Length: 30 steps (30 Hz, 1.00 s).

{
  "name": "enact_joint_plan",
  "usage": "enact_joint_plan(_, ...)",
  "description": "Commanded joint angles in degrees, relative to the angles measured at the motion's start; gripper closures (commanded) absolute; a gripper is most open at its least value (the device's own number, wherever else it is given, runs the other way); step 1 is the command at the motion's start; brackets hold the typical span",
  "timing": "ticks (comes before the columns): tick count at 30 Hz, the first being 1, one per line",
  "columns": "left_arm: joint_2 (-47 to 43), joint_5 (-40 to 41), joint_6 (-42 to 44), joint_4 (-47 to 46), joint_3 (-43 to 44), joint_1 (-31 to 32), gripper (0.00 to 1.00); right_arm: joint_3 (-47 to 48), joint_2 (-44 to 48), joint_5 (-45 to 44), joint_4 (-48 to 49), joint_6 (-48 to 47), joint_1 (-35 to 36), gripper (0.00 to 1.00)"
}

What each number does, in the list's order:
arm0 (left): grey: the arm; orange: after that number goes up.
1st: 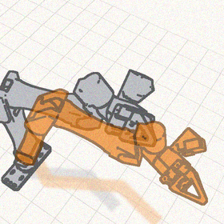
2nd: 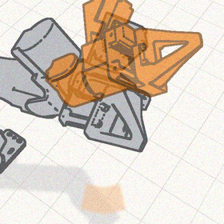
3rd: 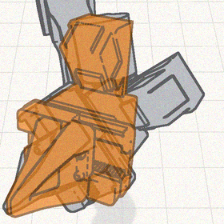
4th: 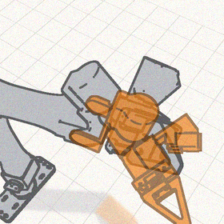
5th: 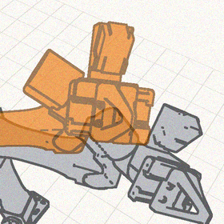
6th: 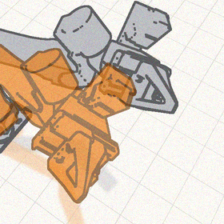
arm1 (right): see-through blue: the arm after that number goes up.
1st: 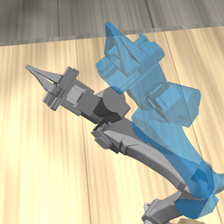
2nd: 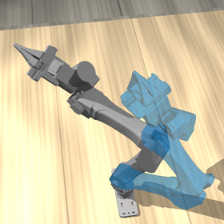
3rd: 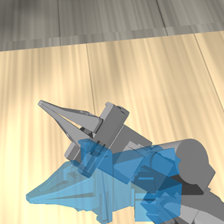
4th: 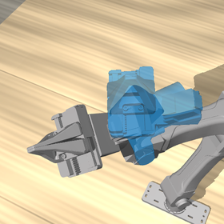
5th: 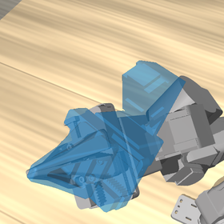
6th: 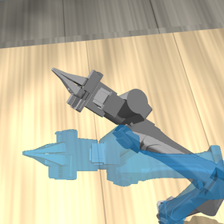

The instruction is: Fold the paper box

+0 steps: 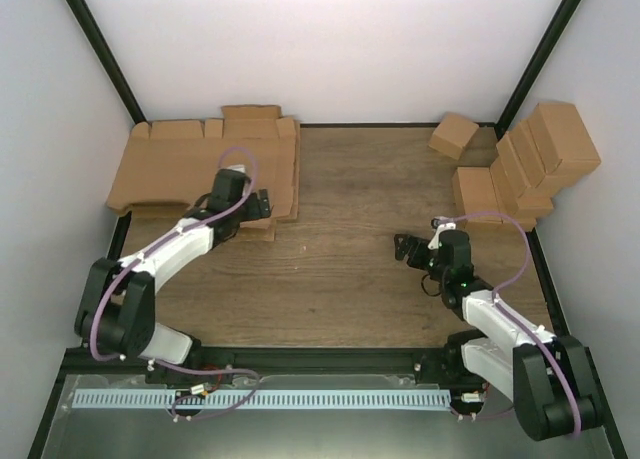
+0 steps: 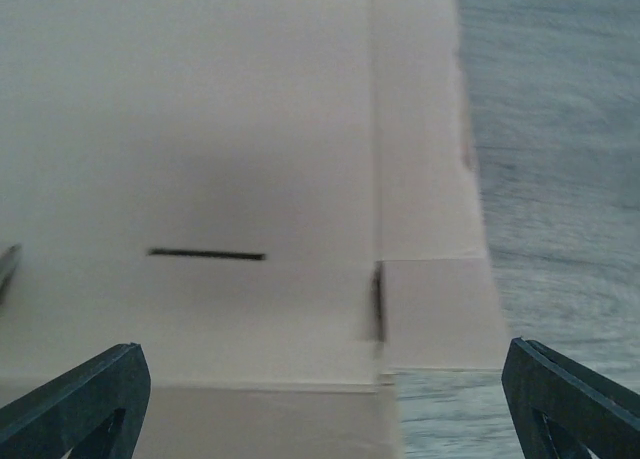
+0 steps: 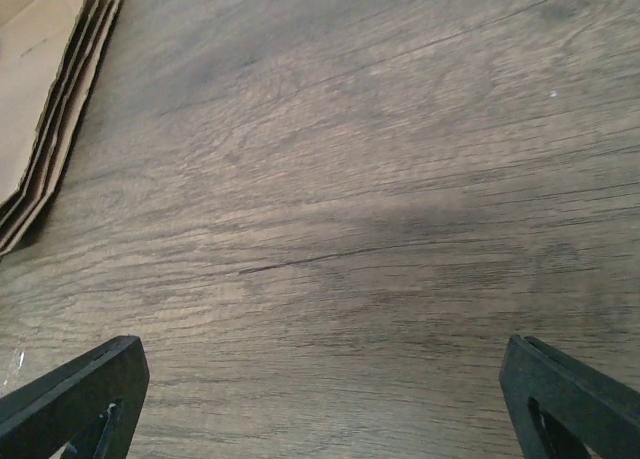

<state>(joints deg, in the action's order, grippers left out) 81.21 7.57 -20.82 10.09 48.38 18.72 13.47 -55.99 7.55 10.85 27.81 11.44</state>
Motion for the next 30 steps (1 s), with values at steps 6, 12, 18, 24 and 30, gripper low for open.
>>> enact_joint_plan(6, 18.7, 3.7, 7.2, 10.0, 18.2, 7.4, 0.08, 3.5, -2.3, 1.2, 0.4, -1.3, 1.7, 0.00)
enact_joint_plan(12, 25.9, 1.0, 8.8, 12.3, 23.4, 9.2, 0.25, 2.9, -1.0, 0.9, 0.6, -1.4, 1.7, 0.00)
enact_joint_plan(18, 26.7, -1.4, 10.3, 12.9, 23.8, 10.0, 0.27, 3.1, -1.2, 0.7, 0.5, -1.3, 1.7, 0.00)
enact_joint_plan(24, 28.6, 4.4, 9.8, 16.3, 26.0, 10.0, 0.34, 3.0, -0.9, 0.7, 0.4, -1.3, 1.7, 0.00)
enact_joint_plan(30, 27.9, 7.5, 9.5, 17.8, 25.9, 10.1, 0.43, 3.0, -0.6, 0.4, 0.5, -1.2, 1.7, 0.00)
